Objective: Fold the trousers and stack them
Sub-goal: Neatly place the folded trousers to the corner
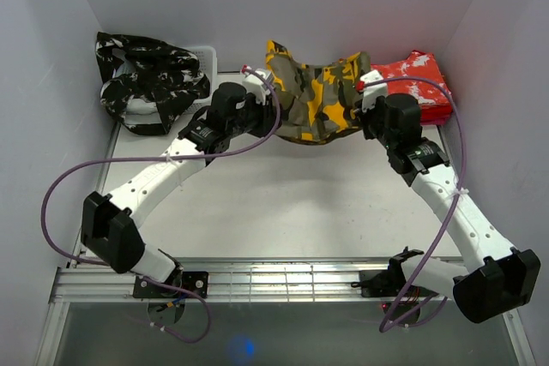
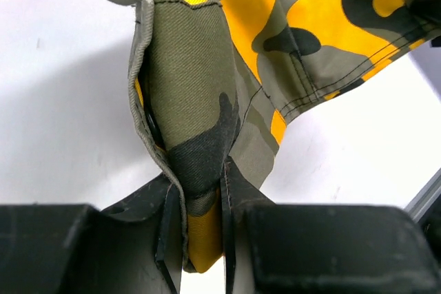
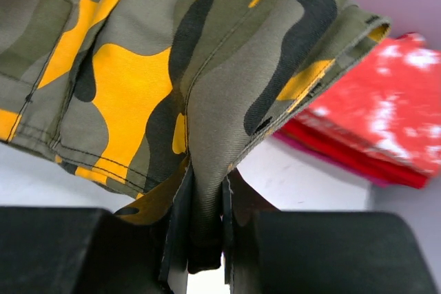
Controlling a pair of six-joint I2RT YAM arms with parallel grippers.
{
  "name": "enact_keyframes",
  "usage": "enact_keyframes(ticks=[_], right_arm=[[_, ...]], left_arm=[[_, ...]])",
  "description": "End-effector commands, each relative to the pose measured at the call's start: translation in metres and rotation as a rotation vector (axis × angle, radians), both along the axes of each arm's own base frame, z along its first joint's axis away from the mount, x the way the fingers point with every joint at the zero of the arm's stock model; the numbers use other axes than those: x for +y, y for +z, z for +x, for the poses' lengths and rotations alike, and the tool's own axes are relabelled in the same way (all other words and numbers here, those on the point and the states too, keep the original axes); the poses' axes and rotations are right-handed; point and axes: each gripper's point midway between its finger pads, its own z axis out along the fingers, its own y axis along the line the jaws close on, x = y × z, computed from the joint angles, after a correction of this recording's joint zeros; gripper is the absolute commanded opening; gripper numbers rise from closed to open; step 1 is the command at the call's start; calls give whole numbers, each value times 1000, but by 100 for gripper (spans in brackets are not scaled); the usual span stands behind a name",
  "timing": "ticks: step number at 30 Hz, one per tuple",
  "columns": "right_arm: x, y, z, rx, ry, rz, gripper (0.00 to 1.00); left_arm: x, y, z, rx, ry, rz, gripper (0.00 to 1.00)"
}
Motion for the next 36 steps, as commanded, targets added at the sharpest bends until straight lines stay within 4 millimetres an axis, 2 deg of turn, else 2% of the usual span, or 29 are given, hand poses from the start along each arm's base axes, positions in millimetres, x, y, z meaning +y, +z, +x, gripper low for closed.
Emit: enact_keyframes(ticks=[1,2,3,4,5,6,7,8,9,10,11,13,14,15,16,17,20,22,23,27,36], right_arm=[[-46,94,41,-301,-164,5,8],[-65,95,52,-306,-203,-9,8],[-74,100,58,-318,-220,-10,8],[-84,120,64,-375,-245,-1,8],[-103,119,75,-373,-275,-12,8],[-111,125,81,-392,-286,-22,8],[-121,146,85,-449,-303,-21,8],[-137,142,95,-447,-330,-37,8],[-140,146,101,-462,-333,-45,8],[-159,164,105,-514,-375,-47,8],[-176,158,116,-505,-409,-58,8],[-192,162,125,-524,-450,-64,8],[-208,162,133,-540,-493,-72,8],[-216,164,135,-554,-514,-81,8],[-223,163,138,-564,-539,-94,8],[-233,163,141,-596,-578,-107,8],[-250,162,144,-645,-646,-159,8],[-256,160,147,-647,-675,-179,8],[-262,154,149,-637,-696,-202,8],[-276,147,145,-678,-763,-270,8],[-303,123,133,-641,-857,-326,8]], left_arm=[[-40,77,32,-215,-68,-166,0],[-53,83,49,-229,-67,-188,0],[-61,86,57,-234,-71,-204,0],[-69,88,62,-229,-73,-230,0],[-78,100,70,-267,-82,-273,0],[-91,101,82,-282,-95,-289,0],[-101,104,85,-300,-107,-306,0],[-111,114,88,-331,-122,-344,0],[-124,111,100,-341,-127,-358,0],[-135,113,103,-353,-140,-375,0],[-143,120,109,-383,-142,-400,0],[-164,115,132,-401,-140,-433,0],[-172,117,139,-418,-147,-460,0],[-186,107,150,-427,-157,-481,0],[-192,104,155,-434,-166,-505,0],[-197,112,157,-488,-185,-557,0],[-216,98,168,-579,-174,-570,0],[-225,90,169,-606,-195,-566,0],[-229,79,173,-607,-195,-563,0],[-233,48,188,-604,-166,-538,0],[-241,19,193,-588,-171,-532,0]])
